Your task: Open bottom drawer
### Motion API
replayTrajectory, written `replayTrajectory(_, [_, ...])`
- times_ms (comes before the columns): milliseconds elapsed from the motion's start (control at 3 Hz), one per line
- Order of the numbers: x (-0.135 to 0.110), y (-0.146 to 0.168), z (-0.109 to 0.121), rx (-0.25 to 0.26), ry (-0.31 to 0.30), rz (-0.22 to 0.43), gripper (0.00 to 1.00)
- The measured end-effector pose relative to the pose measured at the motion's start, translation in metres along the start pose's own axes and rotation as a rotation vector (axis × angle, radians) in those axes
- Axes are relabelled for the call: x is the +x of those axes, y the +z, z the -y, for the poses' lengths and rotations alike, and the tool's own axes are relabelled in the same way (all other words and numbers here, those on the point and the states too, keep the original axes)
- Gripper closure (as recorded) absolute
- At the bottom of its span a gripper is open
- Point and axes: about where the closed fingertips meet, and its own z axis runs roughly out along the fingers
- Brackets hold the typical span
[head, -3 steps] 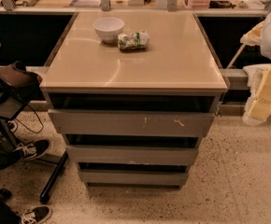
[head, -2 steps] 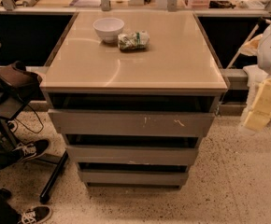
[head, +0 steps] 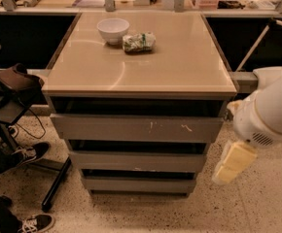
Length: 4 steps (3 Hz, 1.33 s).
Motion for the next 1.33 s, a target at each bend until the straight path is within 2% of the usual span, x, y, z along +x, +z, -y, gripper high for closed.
replayTrajectory(333, [0.029, 0.088, -0.028, -0.048, 0.072, -0.021, 0.0])
replayTrajectory(667, [0.073, 0.184, -0.071, -0.154, 0.174, -0.056, 0.0])
replayTrajectory(1000, [0.115, 0.259, -0.109, -0.29, 0.285, -0.078, 0.0])
replayTrajectory(1333, [0.115, 0.259, -0.109, -0.29, 0.285, -0.078, 0.0])
